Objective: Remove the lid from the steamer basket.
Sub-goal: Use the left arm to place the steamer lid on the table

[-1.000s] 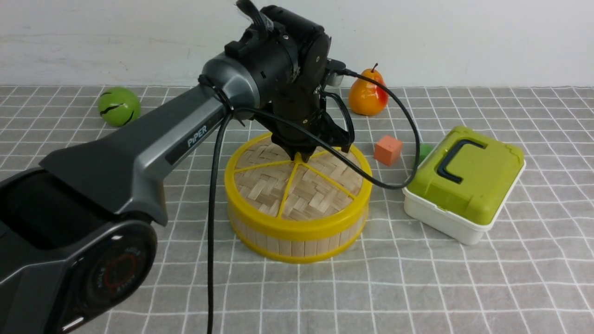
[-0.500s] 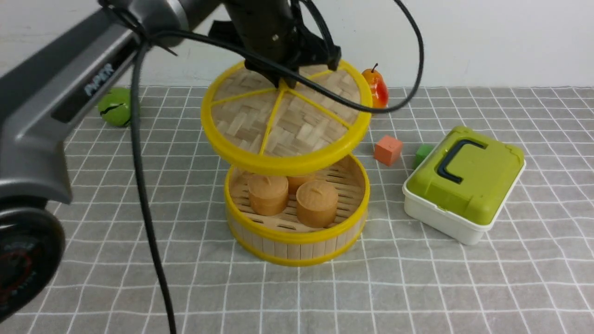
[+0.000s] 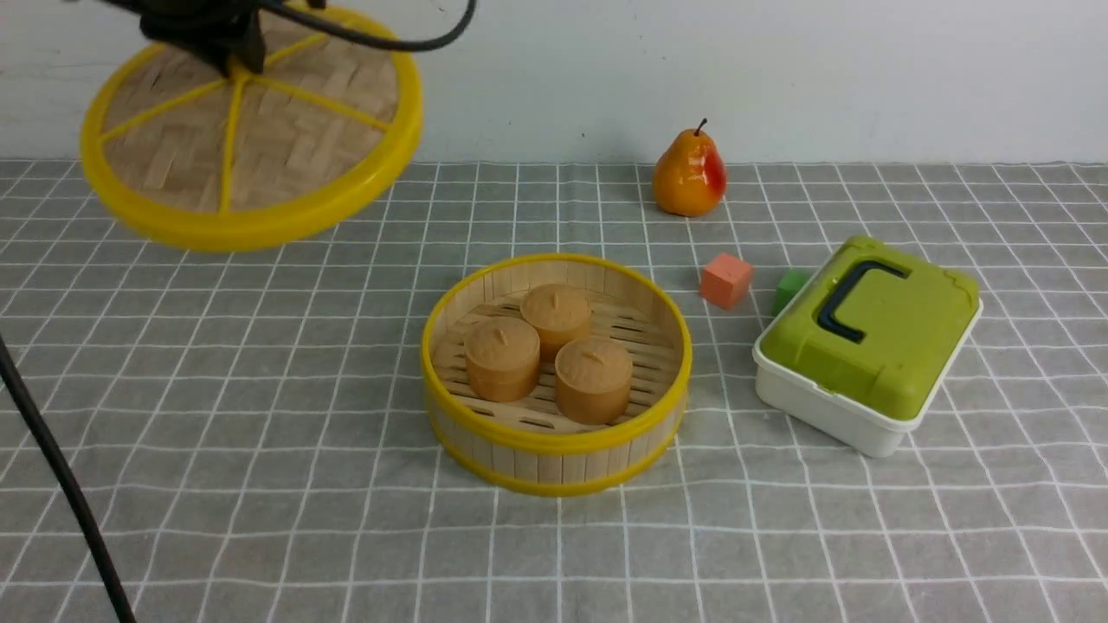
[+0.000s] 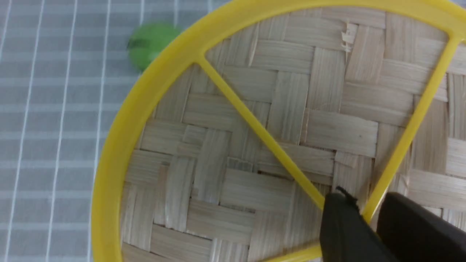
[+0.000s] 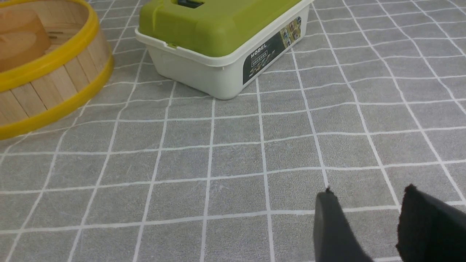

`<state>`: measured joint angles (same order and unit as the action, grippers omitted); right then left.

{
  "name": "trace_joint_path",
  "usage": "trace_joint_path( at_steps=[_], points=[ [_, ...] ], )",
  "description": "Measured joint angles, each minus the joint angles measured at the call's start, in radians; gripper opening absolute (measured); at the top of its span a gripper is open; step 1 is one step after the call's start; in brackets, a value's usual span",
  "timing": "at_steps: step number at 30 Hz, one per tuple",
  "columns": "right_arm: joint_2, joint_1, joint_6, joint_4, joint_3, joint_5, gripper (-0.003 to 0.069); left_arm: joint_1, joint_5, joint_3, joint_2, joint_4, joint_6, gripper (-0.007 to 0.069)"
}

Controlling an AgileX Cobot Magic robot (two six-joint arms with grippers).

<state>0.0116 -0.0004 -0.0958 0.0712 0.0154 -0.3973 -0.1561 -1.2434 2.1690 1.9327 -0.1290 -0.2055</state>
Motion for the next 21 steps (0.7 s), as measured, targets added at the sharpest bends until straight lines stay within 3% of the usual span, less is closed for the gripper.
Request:
trace_joint_path(
  at_steps=[5, 10, 15, 21],
  points=[
    [0.000, 0.000, 0.000, 0.000, 0.000, 0.000, 0.0242, 0.046, 0.075, -0.227, 0.000, 0.002, -0.024, 0.0112],
    [0.000, 0.000, 0.000, 0.000, 0.000, 0.000, 0.0242, 0.048, 0.327, -0.504, 0.001, -0.001, -0.101, 0.0112],
    [0.000, 0.000, 0.000, 0.000, 0.000, 0.000, 0.0242, 0.048, 0.452, -0.596, 0.048, -0.009, -0.130, 0.0112],
    [0.000, 0.000, 0.000, 0.000, 0.000, 0.000, 0.0242, 0.048, 0.485, -0.602, 0.112, -0.009, -0.183, 0.0112]
  ],
)
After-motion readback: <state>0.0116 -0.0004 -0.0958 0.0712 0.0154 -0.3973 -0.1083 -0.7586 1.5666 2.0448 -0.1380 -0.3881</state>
